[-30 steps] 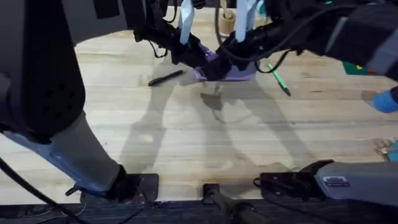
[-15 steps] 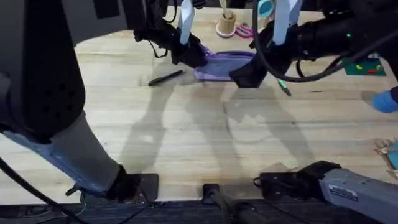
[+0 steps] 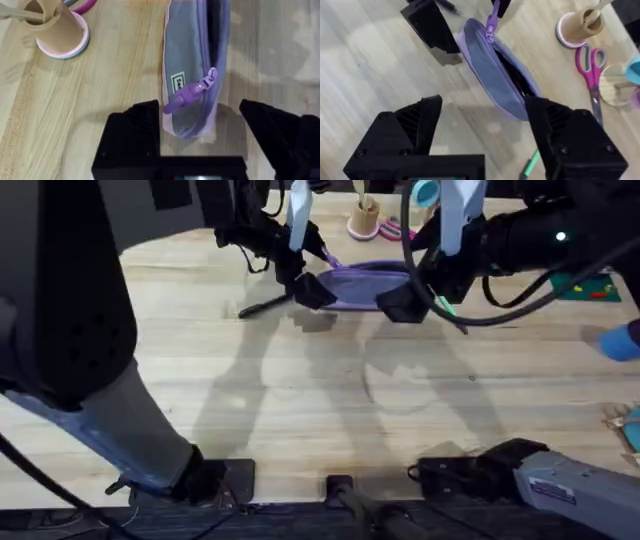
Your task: Unzip the bag, pick up the pens from the table one at a time and place them inside, then zip the bag closed.
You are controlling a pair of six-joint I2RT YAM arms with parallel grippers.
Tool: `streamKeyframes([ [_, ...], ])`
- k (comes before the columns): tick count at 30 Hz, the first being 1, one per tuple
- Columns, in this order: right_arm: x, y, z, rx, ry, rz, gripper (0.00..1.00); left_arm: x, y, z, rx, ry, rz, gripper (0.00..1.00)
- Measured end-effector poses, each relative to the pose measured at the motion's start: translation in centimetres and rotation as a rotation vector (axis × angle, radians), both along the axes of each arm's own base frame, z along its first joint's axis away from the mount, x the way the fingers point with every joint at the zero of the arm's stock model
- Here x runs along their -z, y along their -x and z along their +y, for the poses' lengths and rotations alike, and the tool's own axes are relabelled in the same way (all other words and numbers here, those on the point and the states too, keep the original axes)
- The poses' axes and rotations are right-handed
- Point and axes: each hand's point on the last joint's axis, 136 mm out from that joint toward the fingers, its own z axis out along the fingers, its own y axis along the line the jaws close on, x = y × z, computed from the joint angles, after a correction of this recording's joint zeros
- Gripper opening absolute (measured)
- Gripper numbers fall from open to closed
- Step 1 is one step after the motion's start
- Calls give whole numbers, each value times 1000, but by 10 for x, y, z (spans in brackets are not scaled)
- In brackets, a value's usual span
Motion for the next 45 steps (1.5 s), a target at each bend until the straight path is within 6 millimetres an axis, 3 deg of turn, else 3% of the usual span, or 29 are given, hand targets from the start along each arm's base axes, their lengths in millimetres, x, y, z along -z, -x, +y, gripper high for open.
streamKeyframes([
  [6,-5,-6,1,-44,25,-58,994,0,0,0,-1,0,2,992],
  [9,-5,-7,1,-64,36,-75,860,0,0,1,-19,4,22,992],
  [12,-7,-8,1,-88,53,-93,631,0,0,6,-59,7,68,993],
  [16,-19,-12,3,-109,61,-134,110,-7,3,25,-129,3,137,993],
  [17,-23,-14,4,-110,60,-142,50,-10,3,32,-149,3,147,993],
  [23,-26,-26,8,-142,92,-120,28,-43,0,73,-260,41,143,993],
  [27,-21,-31,10,-187,140,-52,28,-66,-1,89,-295,90,110,992],
  [35,-12,-38,11,-282,236,124,28,-85,9,88,-288,121,105,992],
  [41,4,-54,8,-352,302,139,28,-85,14,87,-288,121,128,993],
  [45,5,-57,1,-387,353,115,28,-85,14,87,-288,121,126,993],
])
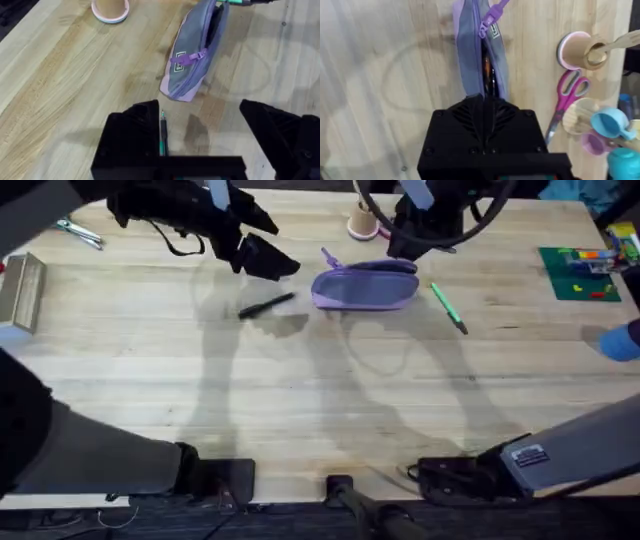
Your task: Unzip the bag, pick up the pens from the table one at a time and place them inside, then zip the bag closed.
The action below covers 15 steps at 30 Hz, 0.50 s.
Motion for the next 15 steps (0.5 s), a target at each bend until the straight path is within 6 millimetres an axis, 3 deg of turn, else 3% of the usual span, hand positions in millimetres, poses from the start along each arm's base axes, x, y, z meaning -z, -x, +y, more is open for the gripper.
streamKeyframes([
  [8,4,-6,-6,-43,38,-15,28,0,-1,0,0,0,-6,993],
  [15,36,-20,-2,-72,63,31,29,0,-1,0,0,0,-7,993],
])
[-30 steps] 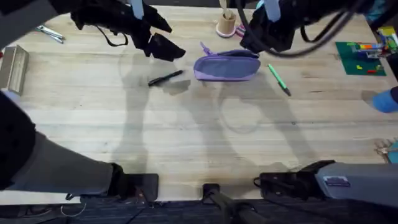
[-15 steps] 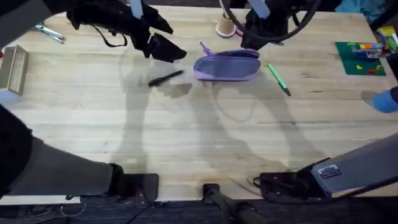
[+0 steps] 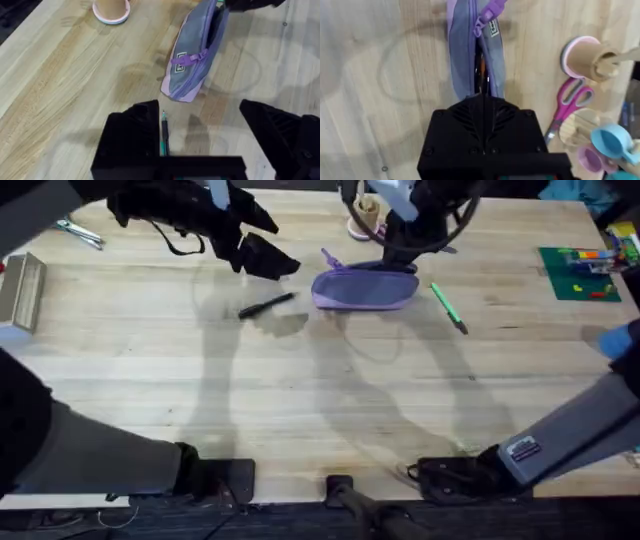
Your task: Unzip the bag, pick up the pens from the table one at a time and place them inside, then zip the bag closed.
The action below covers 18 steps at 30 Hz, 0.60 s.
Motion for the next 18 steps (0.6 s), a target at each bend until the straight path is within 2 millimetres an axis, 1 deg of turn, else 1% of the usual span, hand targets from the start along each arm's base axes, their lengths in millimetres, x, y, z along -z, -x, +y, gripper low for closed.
streamKeyframes([
  [8,39,-9,3,-8,26,74,29,0,0,0,0,0,0,993],
  [10,66,-15,6,-10,33,118,30,0,0,0,0,0,0,993],
  [13,72,-14,7,-12,33,134,30,0,0,0,0,0,0,993],
  [18,73,-13,10,-20,37,133,30,0,0,0,0,0,0,993],
])
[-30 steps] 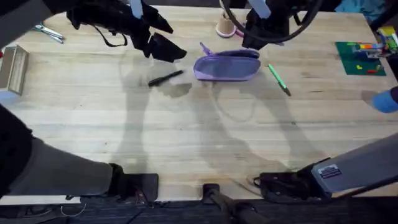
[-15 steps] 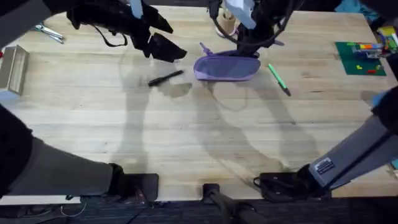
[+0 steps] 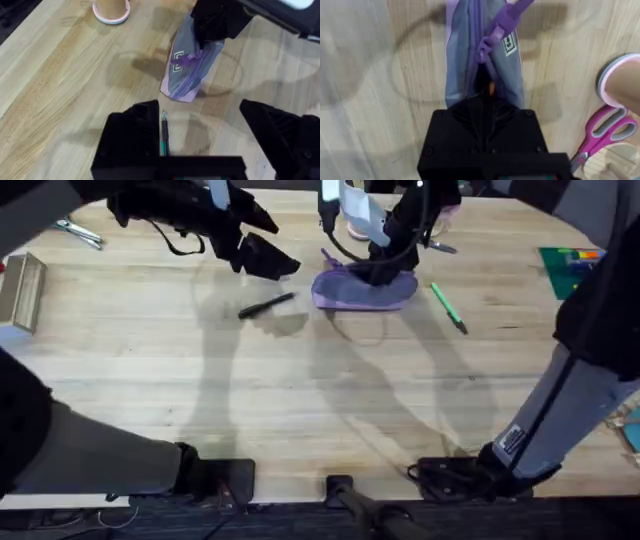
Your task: Unzip the bag, pick up the pens from the table one at a time and place them inside, then zip the bag closed.
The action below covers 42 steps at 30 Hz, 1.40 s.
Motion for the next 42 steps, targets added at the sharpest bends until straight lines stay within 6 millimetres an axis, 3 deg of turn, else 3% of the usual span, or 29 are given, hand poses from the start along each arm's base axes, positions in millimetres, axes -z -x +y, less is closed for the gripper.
streamKeyframes([
  [2,0,0,1,-3,2,0,56,0,0,0,0,0,0,993],
  [4,0,1,1,-5,3,0,142,0,0,0,0,0,0,993],
  [5,0,1,1,-6,3,0,245,0,0,0,0,0,0,993],
  [10,2,2,1,-11,6,6,944,0,0,0,0,0,0,992],
  [11,3,3,1,-14,9,11,979,0,0,0,0,0,0,993],
  [31,-2,9,-1,27,2,36,994,0,0,0,0,0,0,993],
  [34,-18,10,-2,76,-14,14,994,0,0,0,0,0,0,993],
  [42,-93,20,-10,262,-121,-101,994,0,0,0,0,0,0,993],
])
